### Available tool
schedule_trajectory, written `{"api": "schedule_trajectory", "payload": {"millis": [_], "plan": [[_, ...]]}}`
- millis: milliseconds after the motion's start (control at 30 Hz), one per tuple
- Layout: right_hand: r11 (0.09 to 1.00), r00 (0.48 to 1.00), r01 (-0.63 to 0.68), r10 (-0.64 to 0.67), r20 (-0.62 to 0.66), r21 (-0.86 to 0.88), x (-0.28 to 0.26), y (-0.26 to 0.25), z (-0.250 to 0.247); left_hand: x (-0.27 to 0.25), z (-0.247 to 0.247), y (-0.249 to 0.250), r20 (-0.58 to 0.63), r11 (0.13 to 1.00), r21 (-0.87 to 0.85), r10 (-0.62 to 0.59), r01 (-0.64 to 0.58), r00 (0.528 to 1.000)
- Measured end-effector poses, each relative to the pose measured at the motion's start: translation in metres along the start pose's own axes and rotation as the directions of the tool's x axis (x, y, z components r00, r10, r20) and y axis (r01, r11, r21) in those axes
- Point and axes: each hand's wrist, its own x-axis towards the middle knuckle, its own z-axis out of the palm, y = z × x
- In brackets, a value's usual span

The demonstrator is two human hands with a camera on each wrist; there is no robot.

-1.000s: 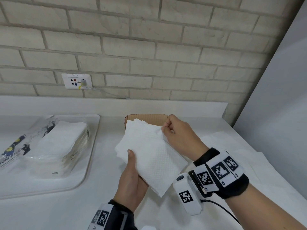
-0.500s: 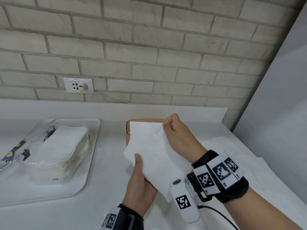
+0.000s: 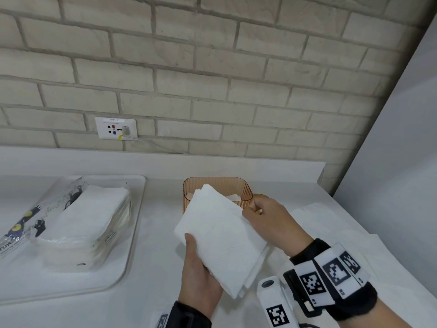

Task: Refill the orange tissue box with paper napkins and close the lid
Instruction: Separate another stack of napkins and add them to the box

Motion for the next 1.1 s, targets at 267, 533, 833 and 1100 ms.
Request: {"api": "schedule_trajectory", "payload": {"millis": [267, 533, 833, 1100], "plan": [[0.996, 0.994, 0.042, -0.034, 0.1, -0.08, -0.001, 0.003, -0.009, -0.002, 0.0, -0.002, 0.045, 0.994, 0.106, -0.01, 0.005, 0.999], [0.994, 0.996, 0.064, -0.057, 0.075, -0.089, 0.001, 0.008, -0.022, 0.002, -0.007, 0.002, 0.067, 0.977, 0.211, 0.008, -0.022, 0.998], [0.952, 0.978, 0.082, -0.134, 0.16, 0.295, 0.004, 0.032, 0.013, 0.015, 0.003, 0.016, 0.298, 0.515, 0.758, 0.272, -0.4, 0.915], [0.93, 0.978, 0.004, -0.081, 0.193, 0.368, -0.001, 0.078, 0.044, 0.03, -0.022, 0.029, 0.265, 0.144, 0.954, -0.003, -0.262, 0.964]]}}
